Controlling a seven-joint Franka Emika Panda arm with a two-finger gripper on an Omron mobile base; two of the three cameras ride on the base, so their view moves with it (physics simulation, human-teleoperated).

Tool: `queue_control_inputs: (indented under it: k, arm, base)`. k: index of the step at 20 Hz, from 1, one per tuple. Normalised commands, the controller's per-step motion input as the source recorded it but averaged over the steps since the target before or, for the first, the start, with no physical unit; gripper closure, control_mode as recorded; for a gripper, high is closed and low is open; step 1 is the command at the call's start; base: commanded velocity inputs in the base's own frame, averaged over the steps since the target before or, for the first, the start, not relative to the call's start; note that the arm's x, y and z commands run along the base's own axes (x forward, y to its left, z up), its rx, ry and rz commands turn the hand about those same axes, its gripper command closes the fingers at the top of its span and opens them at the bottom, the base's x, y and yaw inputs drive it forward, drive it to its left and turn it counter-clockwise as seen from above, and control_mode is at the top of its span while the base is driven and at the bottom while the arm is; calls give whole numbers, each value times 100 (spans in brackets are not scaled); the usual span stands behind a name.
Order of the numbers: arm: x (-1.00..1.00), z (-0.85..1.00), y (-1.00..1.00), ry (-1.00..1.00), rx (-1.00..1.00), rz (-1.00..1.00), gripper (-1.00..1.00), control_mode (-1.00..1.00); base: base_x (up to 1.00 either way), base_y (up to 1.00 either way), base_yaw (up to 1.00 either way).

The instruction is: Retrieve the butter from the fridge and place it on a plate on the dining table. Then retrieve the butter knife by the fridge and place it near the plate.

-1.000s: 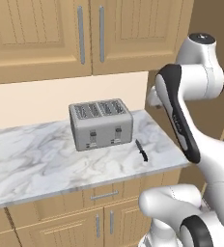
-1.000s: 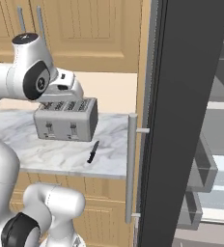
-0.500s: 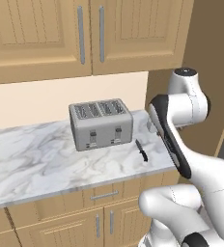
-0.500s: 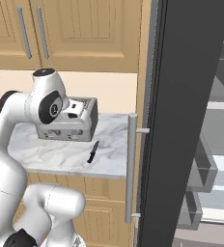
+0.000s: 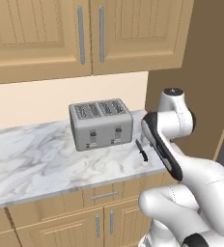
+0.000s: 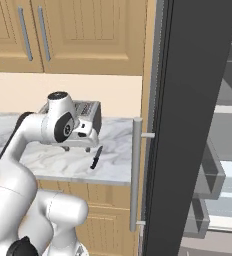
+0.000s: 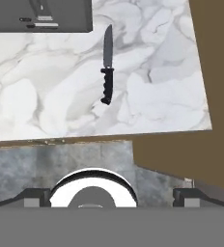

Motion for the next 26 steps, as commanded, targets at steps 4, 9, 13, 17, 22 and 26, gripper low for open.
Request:
queue_control_inputs:
  k: [4,9,13,17,22,26]
  arm:
    - [67,-62,0,6,3,0,-100,-100]
    - [63,-68,1,9,0,0,-100,-100]
    - [59,-51,0,9,0,0,-100,-100]
    - [56,-37,0,9,0,0,-100,-100]
    - [53,-35,1,7,0,0,-100,-100]
    - [34,-55,-4,2,2,0,-100,-100]
  base:
    - [0,0,0]
    - [0,0,0]
    - [0,0,0]
    - [0,0,0]
    - [0,0,0]
    - [0,0,0]
